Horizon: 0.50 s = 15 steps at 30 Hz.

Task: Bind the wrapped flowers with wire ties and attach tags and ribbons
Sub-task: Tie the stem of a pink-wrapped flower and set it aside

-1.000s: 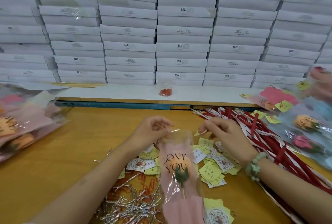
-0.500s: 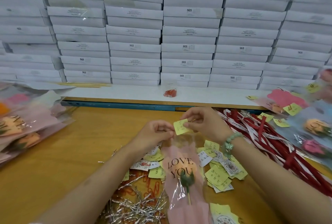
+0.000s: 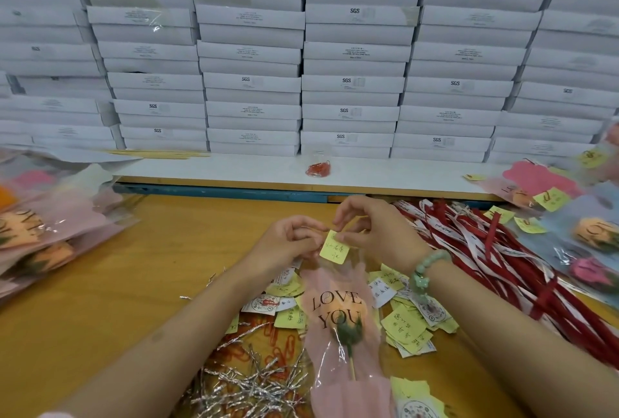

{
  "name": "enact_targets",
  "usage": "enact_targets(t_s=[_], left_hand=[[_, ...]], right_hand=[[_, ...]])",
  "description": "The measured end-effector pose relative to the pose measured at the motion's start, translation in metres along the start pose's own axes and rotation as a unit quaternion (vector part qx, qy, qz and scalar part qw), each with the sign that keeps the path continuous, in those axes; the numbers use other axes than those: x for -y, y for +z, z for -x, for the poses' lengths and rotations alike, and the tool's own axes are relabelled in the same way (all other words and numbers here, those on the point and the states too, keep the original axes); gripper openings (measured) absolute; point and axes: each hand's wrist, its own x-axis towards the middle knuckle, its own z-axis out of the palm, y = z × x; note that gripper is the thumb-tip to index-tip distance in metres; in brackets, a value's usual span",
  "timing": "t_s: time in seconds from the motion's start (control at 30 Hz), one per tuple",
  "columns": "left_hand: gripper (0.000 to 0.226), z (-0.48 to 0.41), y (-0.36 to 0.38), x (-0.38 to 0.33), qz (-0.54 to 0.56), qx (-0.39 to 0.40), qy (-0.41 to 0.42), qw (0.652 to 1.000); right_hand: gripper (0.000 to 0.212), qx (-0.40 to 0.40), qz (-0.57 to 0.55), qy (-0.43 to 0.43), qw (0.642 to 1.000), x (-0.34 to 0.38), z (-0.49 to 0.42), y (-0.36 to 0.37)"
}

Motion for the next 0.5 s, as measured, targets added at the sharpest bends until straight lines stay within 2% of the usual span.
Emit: enact_targets(t_s=[0.17, 0.33, 0.5], left_hand=[[0.017, 0.000, -0.001, 0.001, -0.008, 0.000, 0.000, 1.000], [0.030, 0.001, 0.001, -0.002, -0.014, 0.013, 0.001, 1.000], [0.030, 0.003, 0.001, -0.003, -0.021, 0.017, 0.002, 1.000]], right_hand=[[0.017, -0.028, 0.026, -0.037, 0.999, 0.000, 0.003, 0.009], [0.021, -0.034, 0.018, -0.069, 0.997, 0.002, 0.006, 0.015], [0.016, -0.033, 0.106, -0.096, 0.989, 0.002, 0.006, 0.017]])
